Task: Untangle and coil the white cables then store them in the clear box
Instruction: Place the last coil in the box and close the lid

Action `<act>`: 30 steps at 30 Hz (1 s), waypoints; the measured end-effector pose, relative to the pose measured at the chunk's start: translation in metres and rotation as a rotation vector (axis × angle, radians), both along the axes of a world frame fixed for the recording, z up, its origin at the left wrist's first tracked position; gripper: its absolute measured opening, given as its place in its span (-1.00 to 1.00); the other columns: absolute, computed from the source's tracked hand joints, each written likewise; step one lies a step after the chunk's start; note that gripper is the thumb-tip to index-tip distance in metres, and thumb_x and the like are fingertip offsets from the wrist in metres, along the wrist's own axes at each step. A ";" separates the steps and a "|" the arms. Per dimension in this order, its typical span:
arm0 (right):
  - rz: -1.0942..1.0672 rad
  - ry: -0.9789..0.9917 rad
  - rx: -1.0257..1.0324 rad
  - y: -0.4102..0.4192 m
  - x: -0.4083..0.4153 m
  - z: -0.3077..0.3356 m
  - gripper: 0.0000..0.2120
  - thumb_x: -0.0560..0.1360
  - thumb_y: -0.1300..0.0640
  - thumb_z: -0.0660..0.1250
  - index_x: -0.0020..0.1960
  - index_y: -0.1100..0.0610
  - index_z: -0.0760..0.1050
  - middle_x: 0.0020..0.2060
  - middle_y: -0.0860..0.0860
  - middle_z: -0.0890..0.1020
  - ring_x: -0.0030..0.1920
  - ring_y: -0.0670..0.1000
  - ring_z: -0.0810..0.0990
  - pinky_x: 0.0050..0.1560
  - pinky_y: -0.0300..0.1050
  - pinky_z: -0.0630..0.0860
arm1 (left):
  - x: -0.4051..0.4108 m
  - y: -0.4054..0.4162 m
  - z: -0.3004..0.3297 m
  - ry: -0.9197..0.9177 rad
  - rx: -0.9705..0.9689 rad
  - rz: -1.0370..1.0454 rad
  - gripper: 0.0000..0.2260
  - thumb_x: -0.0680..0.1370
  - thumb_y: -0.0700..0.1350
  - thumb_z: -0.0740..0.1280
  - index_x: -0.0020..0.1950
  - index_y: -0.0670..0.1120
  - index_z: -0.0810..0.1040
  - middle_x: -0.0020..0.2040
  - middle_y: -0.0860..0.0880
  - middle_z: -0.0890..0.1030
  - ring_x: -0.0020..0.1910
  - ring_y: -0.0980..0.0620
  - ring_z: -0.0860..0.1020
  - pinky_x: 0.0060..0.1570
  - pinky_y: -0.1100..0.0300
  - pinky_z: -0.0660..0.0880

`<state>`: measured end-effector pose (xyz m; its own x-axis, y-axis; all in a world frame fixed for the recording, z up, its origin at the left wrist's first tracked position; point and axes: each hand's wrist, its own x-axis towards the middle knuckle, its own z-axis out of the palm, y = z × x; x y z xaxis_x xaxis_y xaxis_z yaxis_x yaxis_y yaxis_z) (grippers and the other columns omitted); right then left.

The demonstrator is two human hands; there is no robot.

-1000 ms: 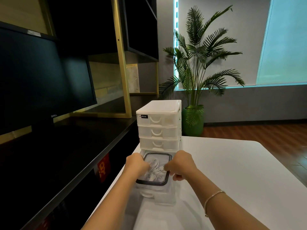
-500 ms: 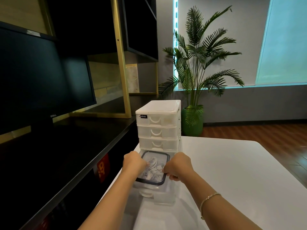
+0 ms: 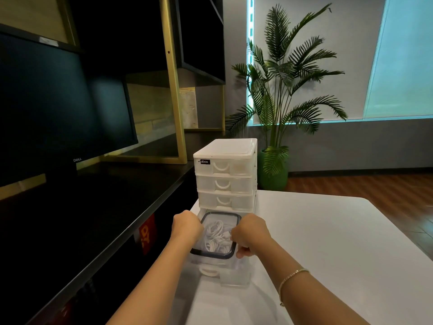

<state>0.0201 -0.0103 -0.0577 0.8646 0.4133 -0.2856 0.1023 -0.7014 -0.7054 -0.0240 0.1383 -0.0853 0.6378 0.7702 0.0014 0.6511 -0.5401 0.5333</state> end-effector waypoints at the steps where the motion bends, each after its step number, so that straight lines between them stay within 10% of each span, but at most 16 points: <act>1: -0.002 0.005 0.003 0.000 0.000 0.000 -0.92 0.50 0.17 0.32 -0.10 0.18 0.46 -0.38 0.06 0.54 -0.44 -0.02 0.59 -0.31 -0.24 0.55 | 0.000 0.000 0.000 0.001 0.007 -0.001 -0.82 0.54 -0.16 0.32 0.10 -0.16 0.60 -0.03 -0.08 0.59 -0.33 0.09 0.45 -0.49 0.33 0.32; 23: -0.003 -0.008 -0.062 0.004 -0.004 0.004 -0.77 0.51 0.22 0.30 -0.31 0.20 0.39 -0.43 0.08 0.51 -0.53 -0.06 0.46 -0.68 -0.34 0.32 | -0.003 0.000 0.008 0.066 0.027 -0.039 -0.72 0.53 -0.31 0.20 0.22 -0.20 0.53 0.13 -0.14 0.57 0.04 -0.08 0.57 -0.01 0.19 0.58; 30: 0.065 -0.085 -0.132 0.008 -0.006 0.002 -0.79 0.50 0.24 0.29 -0.30 0.16 0.36 -0.34 0.06 0.53 -0.26 0.00 0.63 -0.24 -0.19 0.60 | -0.010 -0.005 0.008 -0.030 0.004 -0.057 -0.78 0.54 -0.30 0.24 0.09 -0.17 0.62 0.06 -0.13 0.58 -0.16 -0.02 0.53 -0.14 0.20 0.56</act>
